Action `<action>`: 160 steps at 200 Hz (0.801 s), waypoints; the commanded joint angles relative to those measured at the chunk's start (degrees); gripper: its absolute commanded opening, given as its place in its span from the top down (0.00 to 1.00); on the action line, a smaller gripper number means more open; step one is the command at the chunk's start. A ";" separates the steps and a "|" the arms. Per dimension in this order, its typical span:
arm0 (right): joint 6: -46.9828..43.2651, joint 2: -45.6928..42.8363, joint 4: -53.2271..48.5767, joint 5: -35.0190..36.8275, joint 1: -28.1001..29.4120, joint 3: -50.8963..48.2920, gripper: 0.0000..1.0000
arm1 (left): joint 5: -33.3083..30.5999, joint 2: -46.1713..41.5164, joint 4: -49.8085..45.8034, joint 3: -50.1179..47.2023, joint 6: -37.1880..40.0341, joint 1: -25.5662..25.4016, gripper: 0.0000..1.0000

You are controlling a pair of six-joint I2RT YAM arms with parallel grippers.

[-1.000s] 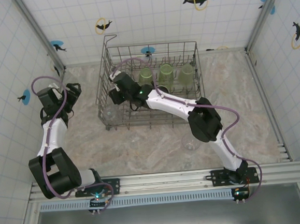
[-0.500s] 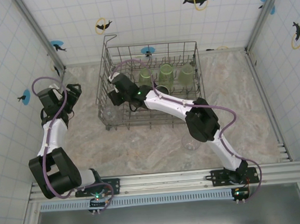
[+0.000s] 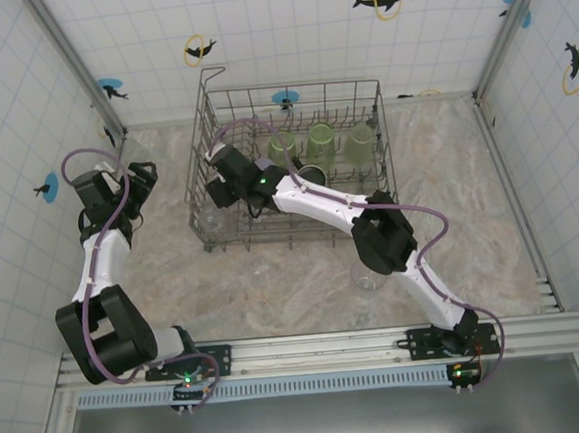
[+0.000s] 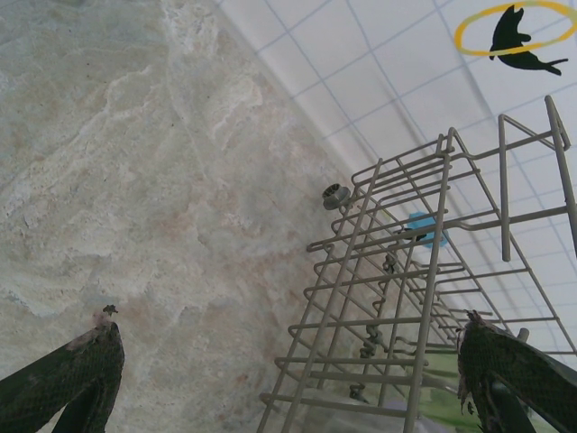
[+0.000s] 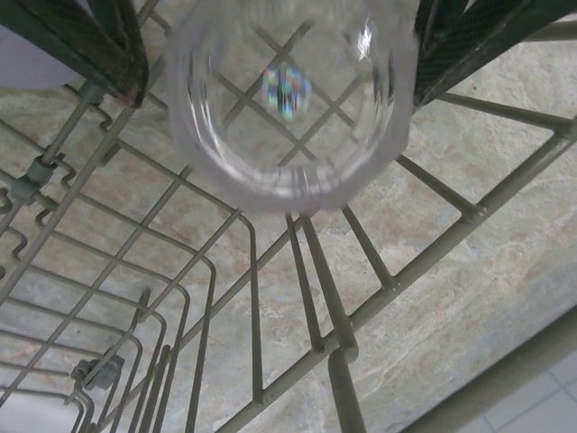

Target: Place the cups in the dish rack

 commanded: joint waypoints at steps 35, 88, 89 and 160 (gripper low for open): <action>1.69 -0.81 2.51 -1.93 -0.29 4.67 0.11 | 1.67 -0.80 0.79 -0.63 -1.01 0.55 0.03; 1.92 -5.27 1.72 -1.70 -0.28 4.67 0.08 | 1.67 -1.14 0.85 -0.56 -1.01 0.57 0.03; 1.95 -5.38 1.68 -1.58 -0.28 4.67 0.08 | 1.66 -1.15 0.85 -0.61 -1.04 0.57 0.03; 0.99 -13.65 -0.53 1.25 -0.29 -0.32 0.00 | 0.31 -3.05 0.82 -0.56 -0.83 0.50 0.03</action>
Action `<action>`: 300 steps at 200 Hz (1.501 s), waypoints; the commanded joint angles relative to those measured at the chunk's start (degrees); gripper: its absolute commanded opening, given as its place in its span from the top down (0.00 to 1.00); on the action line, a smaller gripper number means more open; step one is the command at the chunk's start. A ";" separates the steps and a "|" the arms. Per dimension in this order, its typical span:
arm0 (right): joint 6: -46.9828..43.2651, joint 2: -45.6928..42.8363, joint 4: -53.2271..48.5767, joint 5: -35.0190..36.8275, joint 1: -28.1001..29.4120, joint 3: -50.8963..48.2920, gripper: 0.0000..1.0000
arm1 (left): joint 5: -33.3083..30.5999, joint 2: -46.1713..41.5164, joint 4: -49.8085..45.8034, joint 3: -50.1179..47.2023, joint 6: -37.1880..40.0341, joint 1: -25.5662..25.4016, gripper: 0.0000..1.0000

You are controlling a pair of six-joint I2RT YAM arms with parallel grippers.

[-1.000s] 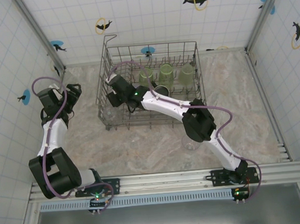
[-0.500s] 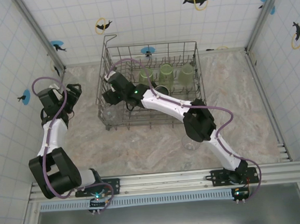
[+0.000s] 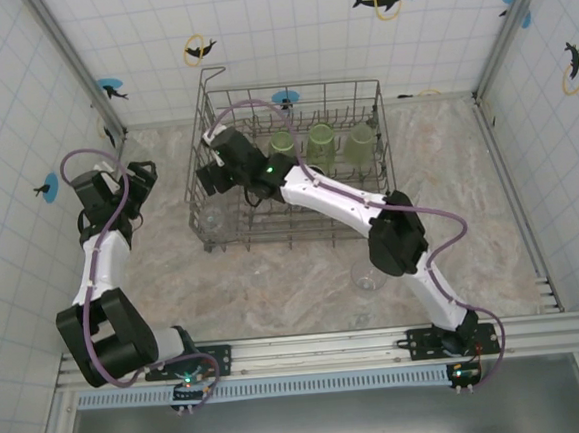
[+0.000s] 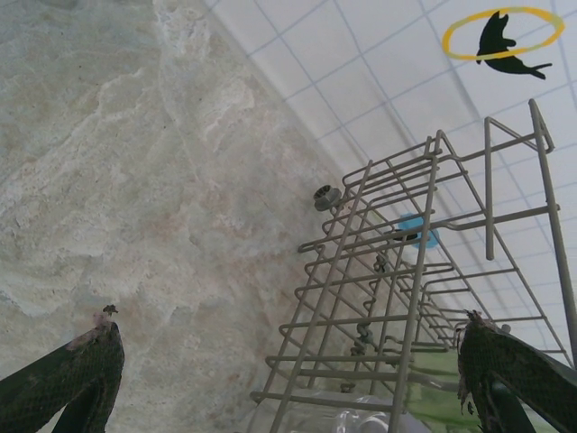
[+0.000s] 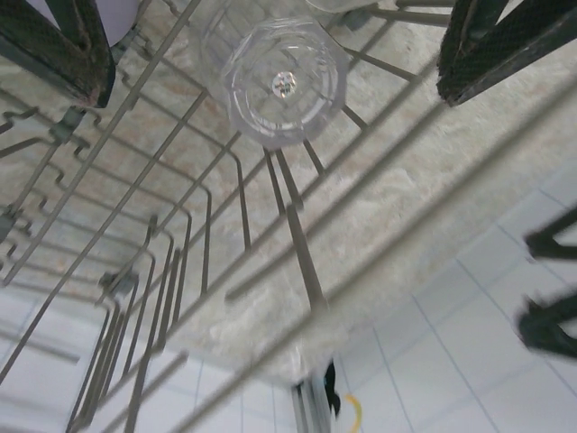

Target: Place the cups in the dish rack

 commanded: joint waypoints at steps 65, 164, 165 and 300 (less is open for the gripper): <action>-0.60 -18.53 1.57 5.17 -0.57 -16.39 0.01 | -3.64 -4.53 -0.85 1.08 1.81 0.51 0.03; 5.92 -41.31 12.21 4.56 -7.42 -49.40 0.01 | -7.02 -13.20 -7.95 2.80 -1.20 -8.54 0.03; 6.00 -41.52 12.23 4.59 -7.52 -49.63 0.01 | -7.07 -13.26 -8.12 2.87 -1.22 -8.72 0.03; 10.98 -58.70 11.51 7.65 -14.64 -67.59 0.01 | -16.82 -15.50 -14.11 8.45 -5.36 -37.93 0.03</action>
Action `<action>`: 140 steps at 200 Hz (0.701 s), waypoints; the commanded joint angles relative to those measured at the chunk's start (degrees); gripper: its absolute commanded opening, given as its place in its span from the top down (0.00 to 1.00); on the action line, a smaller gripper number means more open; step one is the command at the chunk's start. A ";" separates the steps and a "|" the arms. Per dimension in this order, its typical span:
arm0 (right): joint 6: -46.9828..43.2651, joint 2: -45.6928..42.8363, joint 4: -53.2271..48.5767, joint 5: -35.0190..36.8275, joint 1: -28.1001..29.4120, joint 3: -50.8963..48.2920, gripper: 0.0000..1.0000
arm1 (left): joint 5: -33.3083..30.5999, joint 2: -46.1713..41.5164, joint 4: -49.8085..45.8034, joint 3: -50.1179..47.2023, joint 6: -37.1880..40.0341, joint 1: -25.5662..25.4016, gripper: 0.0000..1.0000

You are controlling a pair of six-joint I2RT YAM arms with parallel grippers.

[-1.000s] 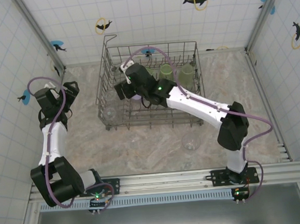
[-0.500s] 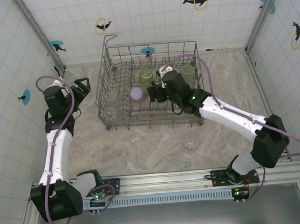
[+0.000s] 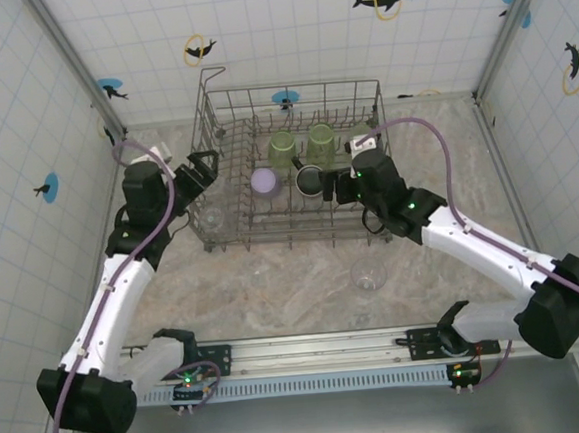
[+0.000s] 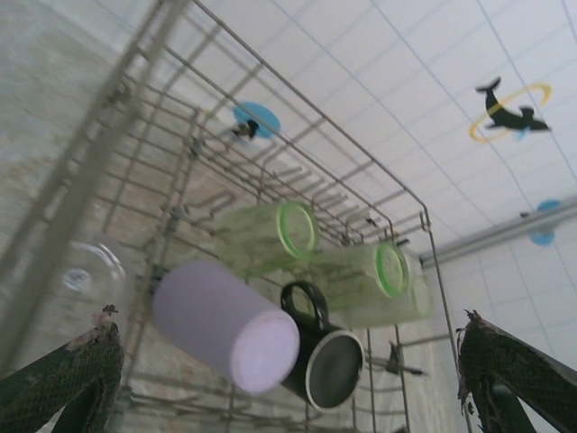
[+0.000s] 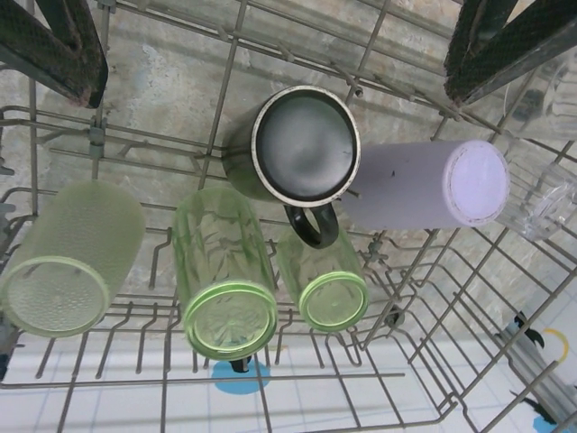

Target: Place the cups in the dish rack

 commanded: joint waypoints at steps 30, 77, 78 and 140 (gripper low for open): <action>1.56 -3.58 -0.49 2.46 -0.50 -2.14 0.01 | -5.02 1.76 -4.69 5.85 -1.02 -12.74 0.02; 1.87 -5.10 -2.08 4.12 -0.77 -2.76 0.01 | -6.91 3.14 -8.09 9.07 -0.84 -20.39 0.03; 1.91 -5.09 -2.13 4.16 -0.80 -2.76 0.01 | -6.90 3.23 -8.10 9.18 -0.84 -20.50 0.03; 1.87 -5.15 -4.37 4.95 -2.31 -2.50 0.01 | -10.11 8.11 -12.25 13.77 -0.13 -30.94 0.02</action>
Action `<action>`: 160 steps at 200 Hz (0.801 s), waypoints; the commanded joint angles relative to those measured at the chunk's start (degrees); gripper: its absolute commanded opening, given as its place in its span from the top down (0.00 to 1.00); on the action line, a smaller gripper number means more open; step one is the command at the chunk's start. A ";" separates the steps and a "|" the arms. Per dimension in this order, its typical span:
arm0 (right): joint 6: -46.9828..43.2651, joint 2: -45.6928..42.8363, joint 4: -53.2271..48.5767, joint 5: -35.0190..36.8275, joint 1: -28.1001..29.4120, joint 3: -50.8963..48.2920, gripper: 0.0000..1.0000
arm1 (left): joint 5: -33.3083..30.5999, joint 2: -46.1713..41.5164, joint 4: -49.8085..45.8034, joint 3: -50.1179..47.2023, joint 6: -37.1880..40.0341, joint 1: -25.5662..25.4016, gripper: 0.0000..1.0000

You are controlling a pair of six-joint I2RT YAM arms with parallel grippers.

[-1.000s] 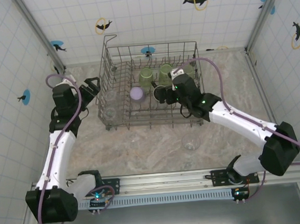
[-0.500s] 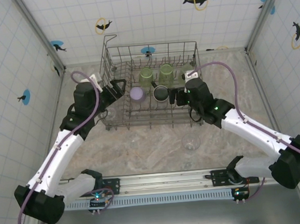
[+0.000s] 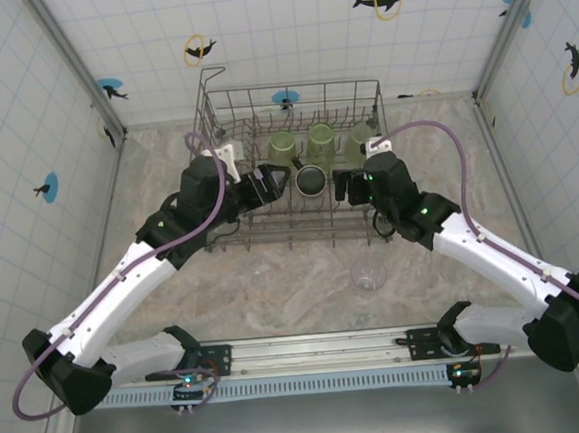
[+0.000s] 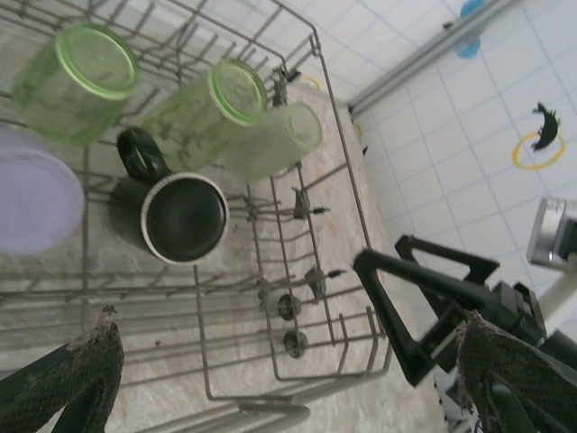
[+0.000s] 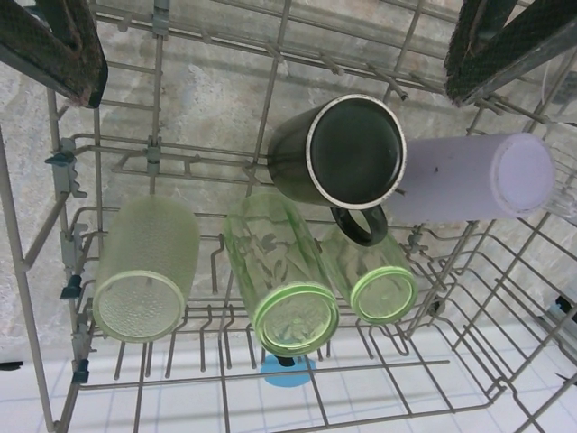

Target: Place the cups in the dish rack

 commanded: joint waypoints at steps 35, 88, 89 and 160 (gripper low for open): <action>0.38 -2.04 -3.13 2.35 -2.22 -0.31 0.01 | -3.77 4.88 -2.45 3.57 0.87 -8.60 0.03; 1.03 -4.31 -8.09 3.24 -6.63 0.17 0.01 | -10.28 14.20 -7.92 12.07 1.13 -19.21 0.03; 1.05 -4.39 -8.17 3.24 -6.72 0.15 0.01 | -10.35 14.38 -8.02 12.22 1.13 -19.32 0.03; 1.77 -9.36 -13.41 2.19 -13.35 -1.58 0.01 | -11.92 22.28 -11.92 16.45 0.13 -25.10 0.03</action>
